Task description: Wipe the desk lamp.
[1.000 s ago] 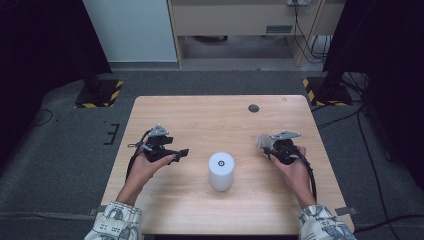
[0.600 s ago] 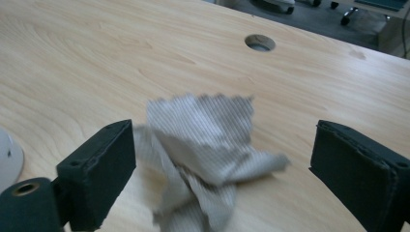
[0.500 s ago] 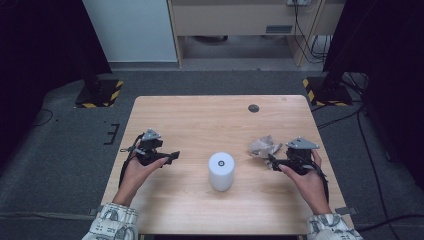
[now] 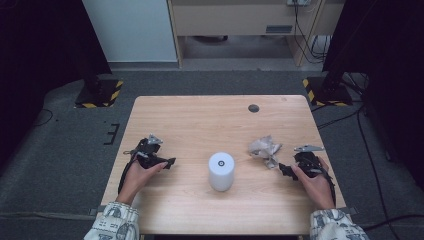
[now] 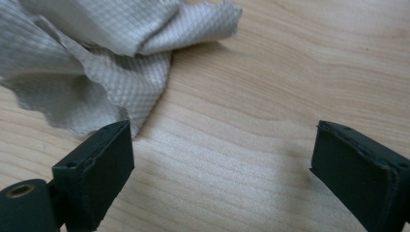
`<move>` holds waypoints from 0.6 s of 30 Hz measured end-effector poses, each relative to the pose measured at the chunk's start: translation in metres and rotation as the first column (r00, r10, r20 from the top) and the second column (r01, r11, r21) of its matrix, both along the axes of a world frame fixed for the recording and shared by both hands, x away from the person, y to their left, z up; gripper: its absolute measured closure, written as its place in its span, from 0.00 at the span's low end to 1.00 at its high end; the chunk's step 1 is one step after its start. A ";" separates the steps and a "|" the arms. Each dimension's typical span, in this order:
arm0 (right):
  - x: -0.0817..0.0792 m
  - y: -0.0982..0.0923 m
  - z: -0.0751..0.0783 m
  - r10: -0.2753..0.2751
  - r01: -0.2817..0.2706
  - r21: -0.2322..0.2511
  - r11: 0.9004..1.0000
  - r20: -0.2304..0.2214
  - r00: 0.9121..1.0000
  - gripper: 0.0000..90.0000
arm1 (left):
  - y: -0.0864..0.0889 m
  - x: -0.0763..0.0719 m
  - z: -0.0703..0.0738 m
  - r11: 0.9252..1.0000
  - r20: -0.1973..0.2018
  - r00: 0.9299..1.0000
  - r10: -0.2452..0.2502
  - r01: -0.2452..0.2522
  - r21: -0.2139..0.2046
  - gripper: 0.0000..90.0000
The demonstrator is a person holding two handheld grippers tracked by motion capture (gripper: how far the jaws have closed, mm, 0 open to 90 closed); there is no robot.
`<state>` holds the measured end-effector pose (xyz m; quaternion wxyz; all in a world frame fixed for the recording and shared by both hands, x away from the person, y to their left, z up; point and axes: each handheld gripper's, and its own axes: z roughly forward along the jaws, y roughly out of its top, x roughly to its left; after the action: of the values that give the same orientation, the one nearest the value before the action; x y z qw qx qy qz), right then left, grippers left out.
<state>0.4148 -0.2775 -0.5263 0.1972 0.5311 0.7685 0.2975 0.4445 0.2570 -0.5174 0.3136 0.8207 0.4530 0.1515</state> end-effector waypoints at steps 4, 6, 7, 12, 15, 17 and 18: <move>0.000 0.001 -0.006 -0.014 0.014 -0.009 1.000 -0.010 1.000 0.08 | 0.000 0.003 -0.010 1.000 -0.022 1.000 0.008 -0.008 0.011 0.04; -0.001 0.001 -0.007 -0.021 0.021 -0.011 1.000 0.002 1.000 0.08 | 0.000 0.003 -0.012 1.000 -0.008 1.000 0.003 -0.003 0.024 0.03; -0.001 0.001 -0.008 -0.023 0.023 -0.007 1.000 0.012 1.000 0.06 | 0.000 0.003 -0.013 1.000 -0.005 1.000 0.003 -0.003 0.024 0.03; -0.003 0.003 -0.013 -0.041 0.040 0.013 0.999 0.061 0.997 0.05 | 0.000 0.003 -0.017 1.000 0.028 0.999 -0.017 0.016 0.020 0.00; -0.003 0.003 -0.013 -0.042 0.041 0.013 0.999 0.061 0.997 0.05 | 0.002 0.002 -0.019 1.000 0.056 0.998 -0.015 0.015 0.004 0.00; -0.003 0.003 -0.013 -0.042 0.041 0.013 0.999 0.060 0.997 0.05 | 0.002 0.001 -0.020 1.000 0.069 0.998 -0.007 0.008 -0.005 0.00; -0.003 0.003 -0.013 -0.041 0.040 0.012 0.999 0.060 0.997 0.05 | 0.002 0.000 -0.020 1.000 0.069 0.998 -0.004 0.004 -0.004 0.00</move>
<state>0.4118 -0.2747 -0.5393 0.2232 0.5386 0.7496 0.3135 0.4450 0.2587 -0.5377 0.3310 0.8153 0.4405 0.1780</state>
